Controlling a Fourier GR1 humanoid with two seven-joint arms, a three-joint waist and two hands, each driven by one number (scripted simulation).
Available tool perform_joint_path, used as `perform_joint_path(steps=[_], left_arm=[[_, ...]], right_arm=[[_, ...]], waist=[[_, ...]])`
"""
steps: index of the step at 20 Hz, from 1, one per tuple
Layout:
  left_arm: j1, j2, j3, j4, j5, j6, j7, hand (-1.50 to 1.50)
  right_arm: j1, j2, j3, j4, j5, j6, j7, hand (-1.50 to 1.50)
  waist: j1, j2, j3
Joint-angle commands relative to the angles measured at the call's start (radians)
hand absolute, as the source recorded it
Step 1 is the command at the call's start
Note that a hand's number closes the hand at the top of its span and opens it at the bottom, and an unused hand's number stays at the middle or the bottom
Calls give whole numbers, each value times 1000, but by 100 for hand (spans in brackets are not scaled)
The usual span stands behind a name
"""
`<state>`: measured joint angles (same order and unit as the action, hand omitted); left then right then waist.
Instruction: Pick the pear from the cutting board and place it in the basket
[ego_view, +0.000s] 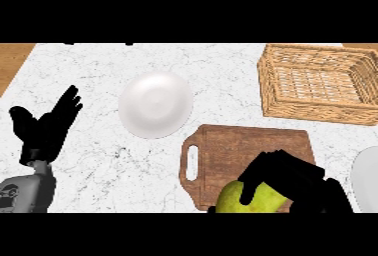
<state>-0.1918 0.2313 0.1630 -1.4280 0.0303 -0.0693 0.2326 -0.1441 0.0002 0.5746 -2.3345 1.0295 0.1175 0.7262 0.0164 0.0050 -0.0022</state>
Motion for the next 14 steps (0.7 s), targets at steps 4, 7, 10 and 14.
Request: perform_joint_path(steps=[4, 7, 10, 14], left_arm=[[-29, 53, 34, -9, 39, -47, 44, 0], [-26, 19, 27, 43, 10, -17, -12, 0], [0, -15, -3, 11, -9, 7, -5, 0], [-25, 22, 29, 35, 19, -29, 0, 0]], right_arm=[[-394, 0, -402, 93, -154, 181, 127, 150], [-441, -26, -444, 178, -136, 152, 107, 150], [-491, -105, -619, 281, -227, 151, 40, 150], [-524, -183, -730, 445, -305, 129, -81, 150]], waist=[[-2, -2, 1], [-14, -4, 2], [-11, -4, 2], [-11, -3, 2]])
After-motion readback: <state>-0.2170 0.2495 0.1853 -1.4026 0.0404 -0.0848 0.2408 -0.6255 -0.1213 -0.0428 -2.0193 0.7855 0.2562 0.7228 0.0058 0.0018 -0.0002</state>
